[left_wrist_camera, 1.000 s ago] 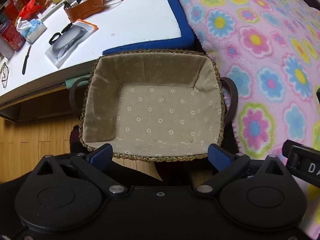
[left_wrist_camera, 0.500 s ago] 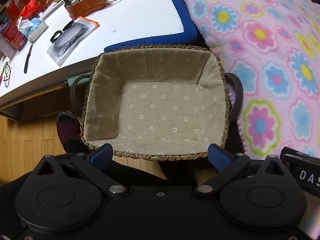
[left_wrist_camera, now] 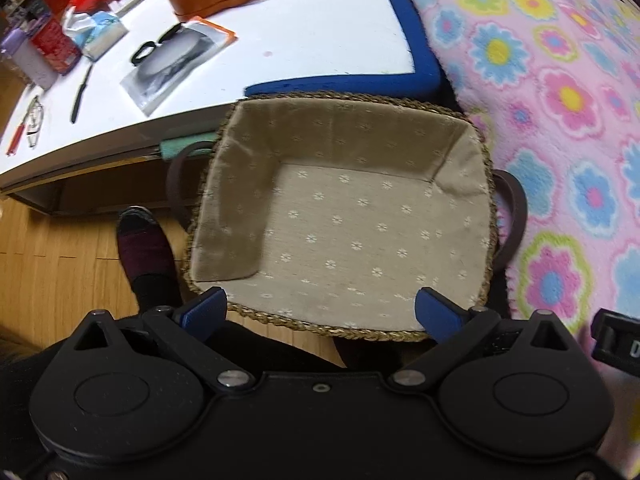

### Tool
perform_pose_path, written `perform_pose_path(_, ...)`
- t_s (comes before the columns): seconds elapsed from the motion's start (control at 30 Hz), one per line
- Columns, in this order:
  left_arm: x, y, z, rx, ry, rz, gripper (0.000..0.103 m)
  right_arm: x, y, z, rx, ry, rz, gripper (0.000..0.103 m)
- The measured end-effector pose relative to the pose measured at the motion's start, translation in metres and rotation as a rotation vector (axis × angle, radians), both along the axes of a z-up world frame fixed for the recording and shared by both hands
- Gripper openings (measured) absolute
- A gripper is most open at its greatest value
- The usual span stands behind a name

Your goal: Organize rigid objects

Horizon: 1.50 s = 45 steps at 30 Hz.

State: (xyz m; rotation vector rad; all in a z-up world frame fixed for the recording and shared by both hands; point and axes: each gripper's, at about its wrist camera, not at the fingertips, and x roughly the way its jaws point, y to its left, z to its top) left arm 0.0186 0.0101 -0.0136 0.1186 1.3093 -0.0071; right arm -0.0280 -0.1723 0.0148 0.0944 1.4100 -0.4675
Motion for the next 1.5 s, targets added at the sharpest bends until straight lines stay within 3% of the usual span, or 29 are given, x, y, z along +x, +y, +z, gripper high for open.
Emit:
perform_pose_path(0.6, 0.017, -0.009, -0.018, 0.002, 0.066, -0.025, 0.098, 0.032, -0.001, -0.043, 0.028, 0.146, 0.014, 0.102)
perform_pose_path(0.97, 0.020, -0.011, -0.019, 0.002, 0.074, -0.028, 0.098, 0.034, -0.003, -0.045, 0.016, 0.150, 0.018, 0.103)
perform_pose_path(1.17, 0.018, -0.011, -0.018, 0.006, 0.071, -0.027, 0.098, 0.039, -0.037, -0.060, 0.010, 0.145, 0.020, 0.103)
perform_pose_path(1.3, 0.018, -0.011, -0.018, 0.006, 0.072, -0.029, 0.098, 0.033, 0.001, -0.044, 0.000, 0.152, 0.011, 0.103)
perform_pose_path(1.5, 0.019, -0.011, -0.019, -0.004, 0.085, -0.036, 0.098, 0.032, -0.001, -0.045, -0.001, 0.154, 0.008, 0.103)
